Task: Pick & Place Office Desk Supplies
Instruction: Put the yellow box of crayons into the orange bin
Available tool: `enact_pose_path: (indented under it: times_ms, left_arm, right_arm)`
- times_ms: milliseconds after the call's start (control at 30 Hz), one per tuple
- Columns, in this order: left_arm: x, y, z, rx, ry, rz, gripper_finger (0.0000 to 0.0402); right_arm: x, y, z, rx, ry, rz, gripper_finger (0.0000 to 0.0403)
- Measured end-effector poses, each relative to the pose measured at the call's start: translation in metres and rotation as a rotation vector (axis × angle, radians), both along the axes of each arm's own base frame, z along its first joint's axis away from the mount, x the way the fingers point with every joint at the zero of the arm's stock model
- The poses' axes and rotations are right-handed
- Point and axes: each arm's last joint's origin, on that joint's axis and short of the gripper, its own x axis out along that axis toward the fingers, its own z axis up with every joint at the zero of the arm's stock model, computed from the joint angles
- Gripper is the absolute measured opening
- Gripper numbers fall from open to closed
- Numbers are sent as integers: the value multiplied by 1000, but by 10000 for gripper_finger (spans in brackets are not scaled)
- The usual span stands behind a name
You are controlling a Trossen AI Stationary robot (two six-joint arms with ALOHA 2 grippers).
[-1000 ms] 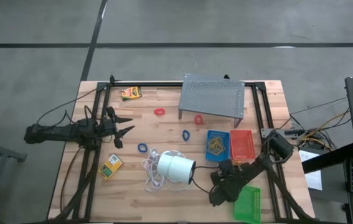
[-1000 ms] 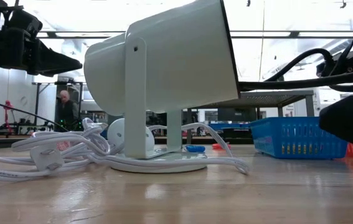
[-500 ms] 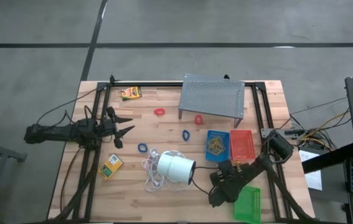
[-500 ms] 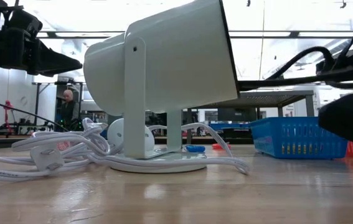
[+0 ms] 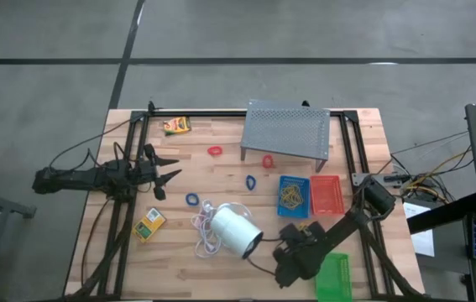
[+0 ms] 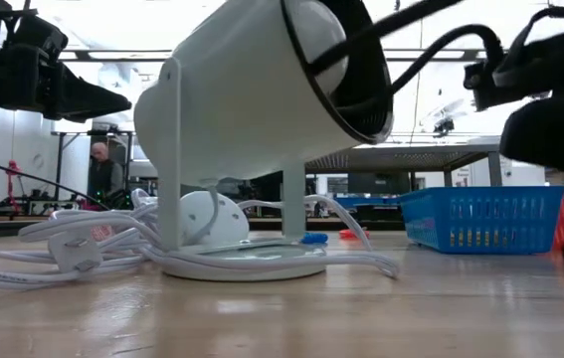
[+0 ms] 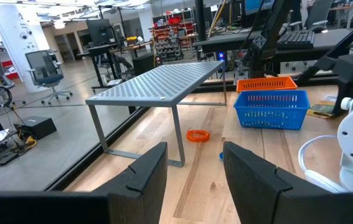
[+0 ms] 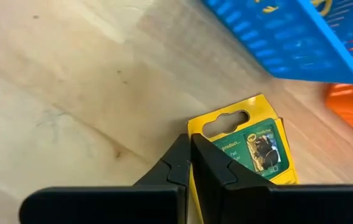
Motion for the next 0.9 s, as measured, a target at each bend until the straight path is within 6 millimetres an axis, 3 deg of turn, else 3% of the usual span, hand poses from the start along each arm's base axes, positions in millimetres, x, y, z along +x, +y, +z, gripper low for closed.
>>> enact_pose_path:
  times_ms: [333,733,900]
  left_arm:
    - [0,0,0,0,-1,0,159]
    - [0,0,0,0,0,0,159]
    - [0,0,0,0,0,0,159]
  right_arm:
    - [8,5,10,64,-62,171,8]
    - [8,3,10,42,-73,149,9]
    - [8,2,10,43,-75,141,38]
